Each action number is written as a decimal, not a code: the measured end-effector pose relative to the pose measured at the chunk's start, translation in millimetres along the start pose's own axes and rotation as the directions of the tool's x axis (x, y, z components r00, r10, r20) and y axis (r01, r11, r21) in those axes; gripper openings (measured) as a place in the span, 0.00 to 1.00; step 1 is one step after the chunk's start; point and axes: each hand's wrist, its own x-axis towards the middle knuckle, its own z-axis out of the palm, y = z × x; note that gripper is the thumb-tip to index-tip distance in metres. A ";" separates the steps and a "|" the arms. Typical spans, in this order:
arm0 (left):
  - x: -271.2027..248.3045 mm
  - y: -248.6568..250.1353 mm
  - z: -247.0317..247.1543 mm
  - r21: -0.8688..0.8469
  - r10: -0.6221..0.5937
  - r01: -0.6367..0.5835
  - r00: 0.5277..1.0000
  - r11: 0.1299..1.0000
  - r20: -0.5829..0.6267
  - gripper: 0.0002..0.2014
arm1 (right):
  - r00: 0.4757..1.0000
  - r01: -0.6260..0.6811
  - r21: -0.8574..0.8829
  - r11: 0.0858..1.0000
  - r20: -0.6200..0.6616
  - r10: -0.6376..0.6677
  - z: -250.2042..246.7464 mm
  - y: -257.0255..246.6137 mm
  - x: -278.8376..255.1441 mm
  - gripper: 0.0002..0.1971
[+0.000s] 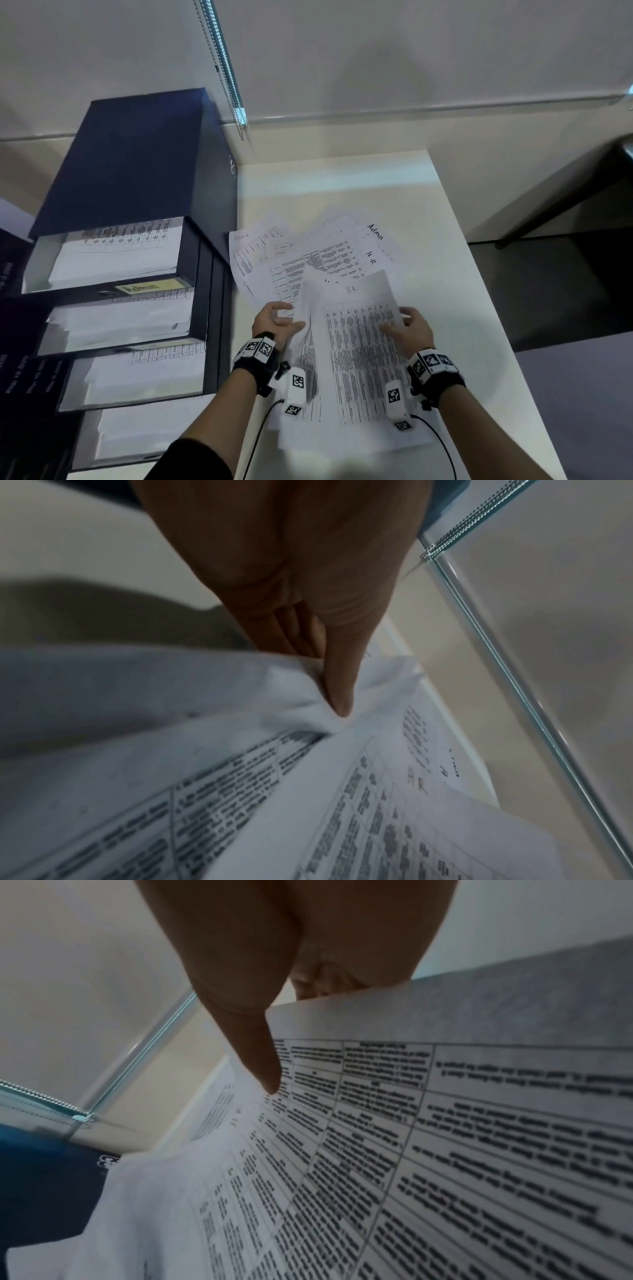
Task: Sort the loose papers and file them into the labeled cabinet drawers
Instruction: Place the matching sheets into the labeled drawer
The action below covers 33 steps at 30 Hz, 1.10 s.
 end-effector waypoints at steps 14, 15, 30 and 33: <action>11.3 18.7 -14.0 0.047 0.022 -0.017 0.994 0.999 -0.109 0.27 | 0.998 -0.032 0.123 0.992 -0.054 0.038 -10.2 8.4 10.1 0.14; 15.2 17.1 -17.2 0.076 0.000 0.011 0.991 0.997 -0.137 0.29 | 0.996 -0.027 0.141 0.990 -0.083 0.039 -16.2 9.8 10.5 0.15; -7.0 31.0 14.6 0.249 -0.042 0.005 0.989 0.968 0.142 0.36 | 0.981 0.154 0.179 0.972 0.088 -0.172 -2.9 -19.4 -2.6 0.16; -23.8 58.3 12.8 0.167 0.022 -0.053 0.982 0.985 0.185 0.22 | 0.969 0.204 0.254 0.945 0.088 -0.233 -4.7 -27.9 -1.0 0.17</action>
